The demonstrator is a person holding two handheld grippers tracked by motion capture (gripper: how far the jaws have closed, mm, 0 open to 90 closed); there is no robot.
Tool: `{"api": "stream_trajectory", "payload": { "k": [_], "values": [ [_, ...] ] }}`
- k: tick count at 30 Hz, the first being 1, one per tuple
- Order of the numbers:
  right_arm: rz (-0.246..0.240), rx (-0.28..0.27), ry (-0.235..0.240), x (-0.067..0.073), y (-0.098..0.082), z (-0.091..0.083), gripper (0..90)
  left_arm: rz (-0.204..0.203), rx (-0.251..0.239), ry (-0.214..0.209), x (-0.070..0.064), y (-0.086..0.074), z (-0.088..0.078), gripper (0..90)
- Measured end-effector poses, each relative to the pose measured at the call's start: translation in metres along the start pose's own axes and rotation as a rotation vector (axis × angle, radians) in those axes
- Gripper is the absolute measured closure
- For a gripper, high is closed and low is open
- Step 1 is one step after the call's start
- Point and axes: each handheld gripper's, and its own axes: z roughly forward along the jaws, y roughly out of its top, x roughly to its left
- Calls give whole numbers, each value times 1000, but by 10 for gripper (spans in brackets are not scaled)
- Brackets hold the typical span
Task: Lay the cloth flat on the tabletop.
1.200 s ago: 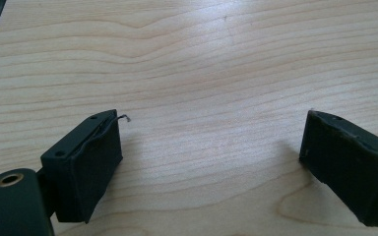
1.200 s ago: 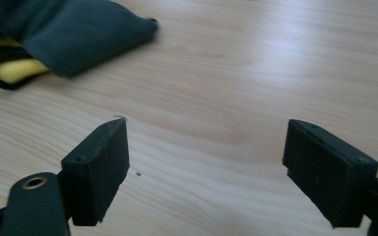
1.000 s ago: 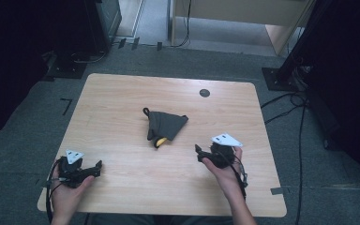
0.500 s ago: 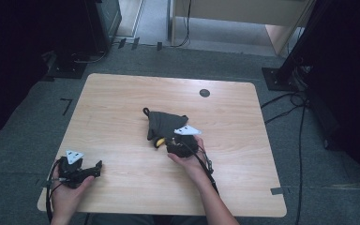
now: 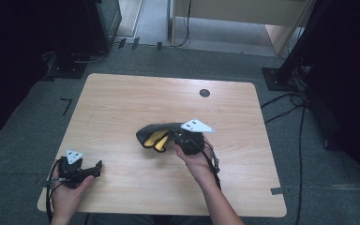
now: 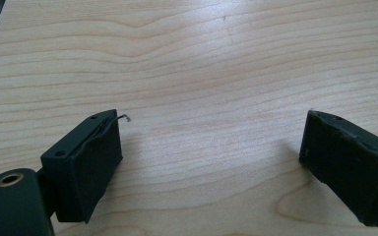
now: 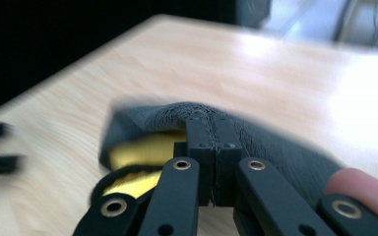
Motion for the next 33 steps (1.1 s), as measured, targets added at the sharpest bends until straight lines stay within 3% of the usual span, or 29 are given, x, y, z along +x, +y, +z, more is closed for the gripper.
{"api": "stream_trajectory", "payload": {
  "k": [2, 4, 5, 6, 7, 9, 10, 11, 12, 13, 16, 19, 21, 22, 24, 25, 26, 29, 31, 32, 33],
  "values": [
    [-12, -42, 5, 3, 9, -17, 898, -2, 3, 1, 0, 0, 0, 92],
    [-11, -57, -37, -1, 13, -27, 895, 2, 0, -1, 0, 0, 0, 93],
    [-38, -46, -104, -7, 13, -29, 887, 0, 1, 0, 0, 0, -1, 93],
    [-79, -16, -211, -15, 11, -27, 881, 7, 2, 6, -1, 0, -1, 93],
    [-87, 26, -324, -29, 6, -25, 860, 12, 1, 14, -1, 0, -2, 94],
    [-93, 83, -433, -49, -4, -25, 792, 10, -14, 28, -5, 1, -5, 94],
    [-64, 85, -429, -57, -7, -30, 760, 10, -14, 28, -5, 1, -5, 94],
    [-44, 78, -413, -61, -10, -34, 732, 4, -30, -1, -9, 2, -9, 94],
    [-44, 78, -413, -61, -10, -34, 732, 4, -30, -1, -9, 2, -9, 94],
    [-24, 76, -356, -66, -18, -45, 692, -1, -46, -46, -16, 6, -12, 94],
    [0, 97, -252, -66, -30, -55, 634, 6, -74, -107, -35, 15, -17, 94],
    [21, 126, -205, -63, -47, -62, 591, 17, -90, -173, -54, 21, -20, 94],
    [22, 139, -205, -63, -58, -63, 573, 43, -96, -227, -72, 25, -20, 94],
    [22, 139, -205, -63, -58, -63, 573, 43, -96, -227, -72, 25, -20, 95],
    [43, 163, -207, -65, -76, -61, 556, 94, -95, -275, -98, 29, -18, 166],
    [43, 163, -207, -65, -76, -61, 556, 94, -95, -275, -98, 29, -18, 164],
    [62, 177, -203, -66, -86, -59, 548, 122, -91, -309, -116, 31, -16, 164],
    [60, 194, -190, -62, -90, -59, 533, 127, -92, -369, -139, 34, -12, 164],
    [64, 200, -206, -60, -92, -58, 510, 149, -106, -423, -155, 34, -9, 164],
    [59, 210, -226, -60, -93, -56, 508, 174, -118, -460, -166, 34, -8, 164],
    [62, 230, -240, -60, -96, -54, 506, 203, -115, -471, -175, 34, -6, 163]
  ]
}}
